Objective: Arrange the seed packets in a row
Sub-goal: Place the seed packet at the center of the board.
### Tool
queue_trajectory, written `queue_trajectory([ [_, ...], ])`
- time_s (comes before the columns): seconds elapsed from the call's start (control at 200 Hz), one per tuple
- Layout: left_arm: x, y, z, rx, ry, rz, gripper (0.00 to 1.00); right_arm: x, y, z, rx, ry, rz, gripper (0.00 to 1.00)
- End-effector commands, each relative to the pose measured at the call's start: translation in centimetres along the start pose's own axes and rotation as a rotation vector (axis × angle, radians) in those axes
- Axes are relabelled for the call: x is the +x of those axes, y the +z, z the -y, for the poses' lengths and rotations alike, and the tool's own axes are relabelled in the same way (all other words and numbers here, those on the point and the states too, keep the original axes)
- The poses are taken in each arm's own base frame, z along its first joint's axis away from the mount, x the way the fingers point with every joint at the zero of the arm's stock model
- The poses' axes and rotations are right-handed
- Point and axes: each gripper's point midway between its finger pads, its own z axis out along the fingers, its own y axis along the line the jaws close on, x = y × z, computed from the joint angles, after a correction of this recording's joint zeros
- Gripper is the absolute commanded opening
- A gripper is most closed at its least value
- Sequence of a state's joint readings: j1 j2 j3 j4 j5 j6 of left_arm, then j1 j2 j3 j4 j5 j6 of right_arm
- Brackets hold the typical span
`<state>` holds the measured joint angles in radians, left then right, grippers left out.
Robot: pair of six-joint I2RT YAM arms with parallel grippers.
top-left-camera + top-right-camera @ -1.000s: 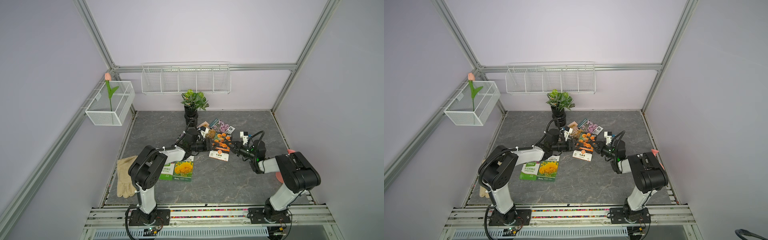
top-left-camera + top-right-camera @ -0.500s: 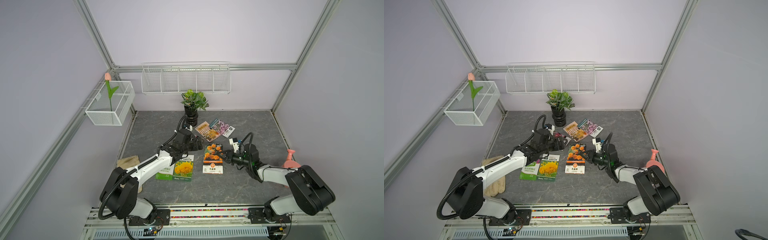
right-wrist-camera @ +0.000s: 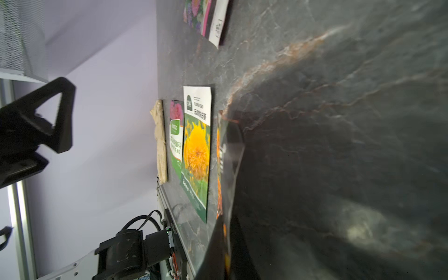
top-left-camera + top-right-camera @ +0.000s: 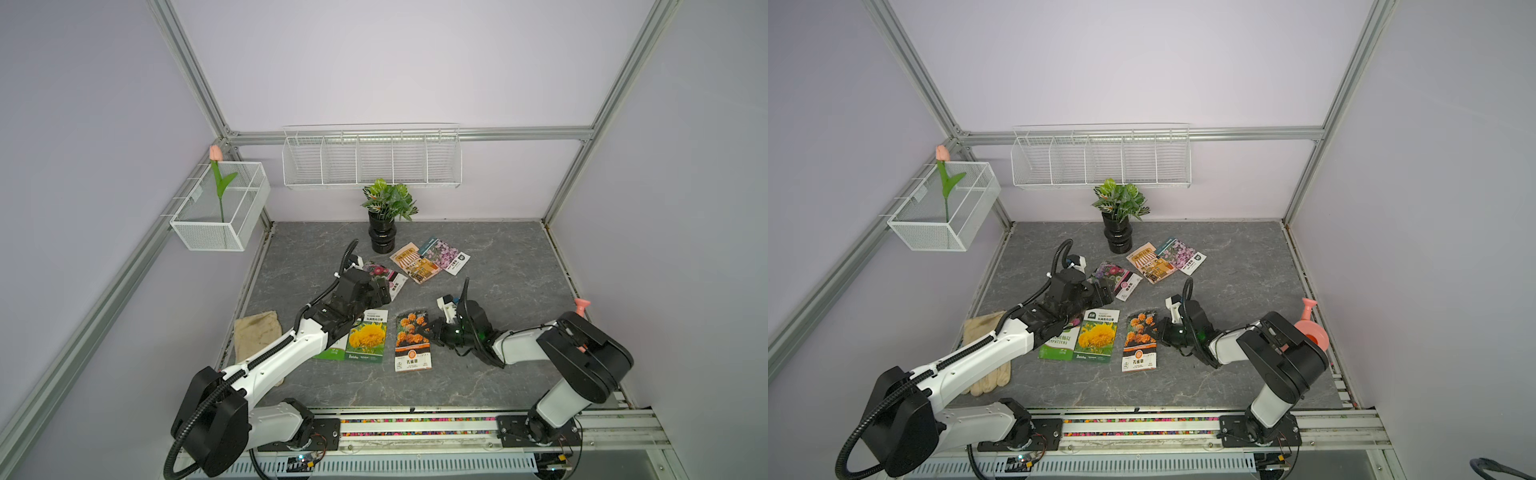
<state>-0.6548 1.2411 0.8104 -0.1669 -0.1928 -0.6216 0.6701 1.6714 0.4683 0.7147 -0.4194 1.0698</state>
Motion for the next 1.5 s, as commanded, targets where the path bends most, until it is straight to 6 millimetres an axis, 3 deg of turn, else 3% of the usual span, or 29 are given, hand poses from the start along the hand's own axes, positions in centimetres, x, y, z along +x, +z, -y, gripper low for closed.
queue_trajectory([
  [0.0,0.3,-0.4,-1.3,-0.050,-0.016,0.012,0.90,-1.1,0.8,-1.1,-0.023,-0.029,0.039,0.07],
  [0.54,0.5,-0.6,-1.6,-0.047,-0.022,0.018,0.91,-1.5,2.7,-0.5,0.034,-0.029,0.032,0.07],
  [0.685,0.5,-0.7,-1.6,-0.047,-0.021,0.019,0.91,-1.3,3.0,-0.3,0.043,-0.025,0.027,0.12],
  [0.93,0.6,-0.6,-1.8,-0.053,-0.019,0.017,0.91,-1.2,3.0,0.0,0.062,-0.019,0.026,0.40],
  [1.2,0.7,-0.5,-1.8,-0.054,-0.017,0.014,0.91,-1.0,3.0,-0.3,0.066,-0.017,0.021,0.57],
  [1.495,0.7,-0.5,-1.8,-0.057,-0.017,0.011,0.92,0.7,3.0,-0.1,0.157,-0.028,-0.009,0.71],
])
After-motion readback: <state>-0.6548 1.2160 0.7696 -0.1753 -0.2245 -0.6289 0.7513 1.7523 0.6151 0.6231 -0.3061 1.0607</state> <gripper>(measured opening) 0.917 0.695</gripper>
